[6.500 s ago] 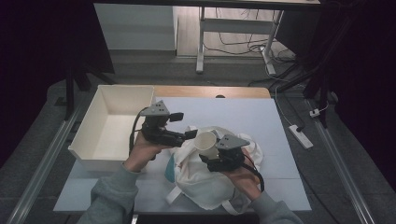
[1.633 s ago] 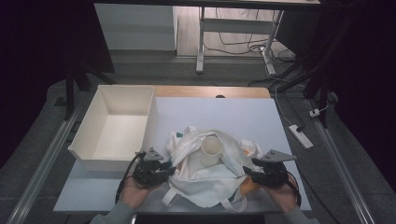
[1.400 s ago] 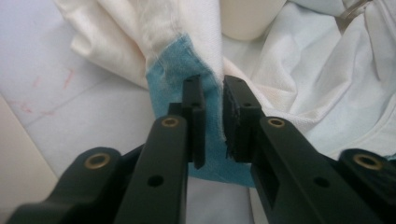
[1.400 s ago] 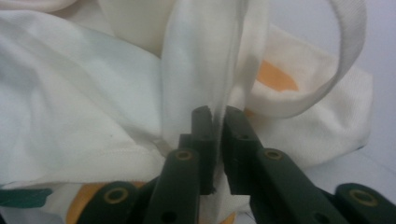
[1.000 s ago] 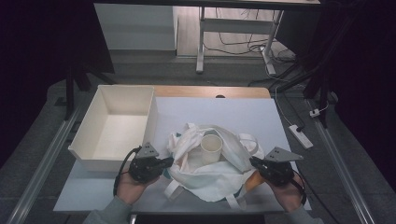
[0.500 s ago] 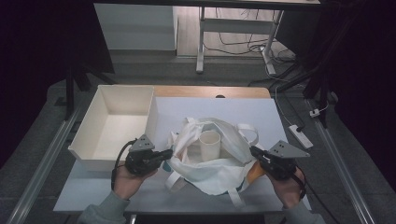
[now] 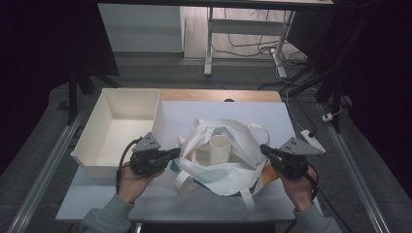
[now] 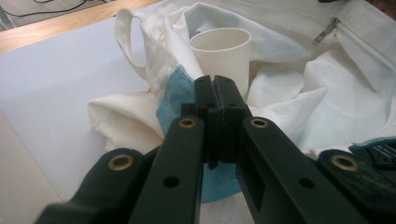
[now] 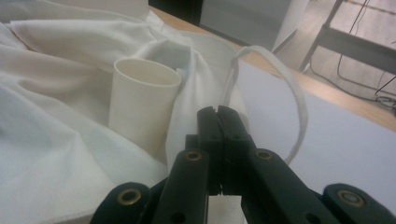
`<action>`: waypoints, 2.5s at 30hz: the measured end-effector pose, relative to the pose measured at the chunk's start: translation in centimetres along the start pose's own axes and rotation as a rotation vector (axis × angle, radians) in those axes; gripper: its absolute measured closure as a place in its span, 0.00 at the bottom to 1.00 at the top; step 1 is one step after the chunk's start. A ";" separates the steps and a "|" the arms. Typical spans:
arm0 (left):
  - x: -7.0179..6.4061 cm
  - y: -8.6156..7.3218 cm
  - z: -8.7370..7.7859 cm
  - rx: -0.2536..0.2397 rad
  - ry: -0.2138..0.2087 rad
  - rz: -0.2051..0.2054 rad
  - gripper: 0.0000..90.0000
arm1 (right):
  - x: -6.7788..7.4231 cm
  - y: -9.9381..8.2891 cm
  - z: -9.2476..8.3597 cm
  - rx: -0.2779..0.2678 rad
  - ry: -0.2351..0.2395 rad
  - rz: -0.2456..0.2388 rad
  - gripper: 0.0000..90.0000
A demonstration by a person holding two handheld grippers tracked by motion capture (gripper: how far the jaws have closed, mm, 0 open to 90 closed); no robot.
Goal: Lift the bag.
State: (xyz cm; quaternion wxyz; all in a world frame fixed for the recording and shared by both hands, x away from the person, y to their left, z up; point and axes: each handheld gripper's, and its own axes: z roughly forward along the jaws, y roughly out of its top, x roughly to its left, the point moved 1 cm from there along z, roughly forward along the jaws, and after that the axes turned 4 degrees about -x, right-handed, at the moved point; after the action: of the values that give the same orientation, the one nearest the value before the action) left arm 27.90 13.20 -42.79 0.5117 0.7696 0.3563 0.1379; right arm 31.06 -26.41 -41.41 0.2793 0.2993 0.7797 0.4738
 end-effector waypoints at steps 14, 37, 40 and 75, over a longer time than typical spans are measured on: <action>0.6 3.5 -1.5 -0.093 0.009 0.023 0.99 | -1.7 4.9 -3.0 -0.219 -0.079 -0.027 1.00; 2.0 7.6 -1.5 -0.189 0.049 0.028 0.99 | -4.7 7.9 -1.7 -0.278 -0.167 -0.032 1.00; 2.1 8.3 -2.1 -0.211 0.057 0.034 0.99 | -5.0 9.1 -2.2 -0.298 -0.182 -0.040 1.00; 2.7 5.9 2.9 -0.064 0.085 0.025 0.46 | -7.0 3.0 5.2 -0.087 -0.132 0.056 0.58</action>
State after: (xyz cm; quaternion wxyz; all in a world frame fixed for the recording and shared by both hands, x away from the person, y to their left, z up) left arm 33.95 11.73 -39.23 0.5185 0.7507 0.3637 0.1882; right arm 40.08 -27.48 -39.68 0.3297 0.3392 0.7296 0.4940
